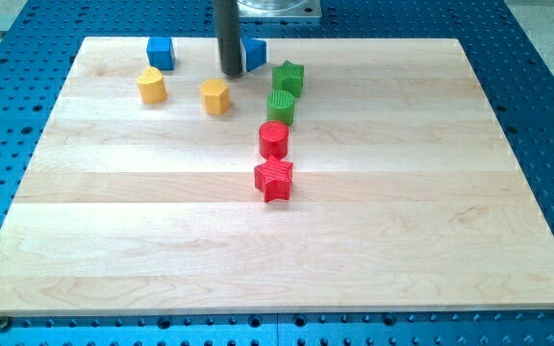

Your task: Move the yellow hexagon down to the yellow heart

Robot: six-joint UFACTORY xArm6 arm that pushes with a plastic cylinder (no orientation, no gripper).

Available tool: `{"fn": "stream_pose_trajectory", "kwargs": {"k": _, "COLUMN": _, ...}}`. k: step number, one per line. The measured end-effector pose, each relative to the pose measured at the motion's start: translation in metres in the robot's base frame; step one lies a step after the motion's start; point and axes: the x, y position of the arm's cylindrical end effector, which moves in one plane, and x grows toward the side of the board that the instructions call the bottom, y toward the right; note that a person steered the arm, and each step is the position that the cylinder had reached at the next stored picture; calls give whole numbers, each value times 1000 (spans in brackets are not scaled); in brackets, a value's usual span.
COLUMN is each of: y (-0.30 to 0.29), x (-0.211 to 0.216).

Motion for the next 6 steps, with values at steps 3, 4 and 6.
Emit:
{"fn": "stream_pose_trajectory", "kwargs": {"k": 3, "y": -55, "x": 88}}
{"fn": "stream_pose_trajectory", "kwargs": {"k": 4, "y": -39, "x": 47}}
{"fn": "stream_pose_trajectory", "kwargs": {"k": 6, "y": -90, "x": 68}}
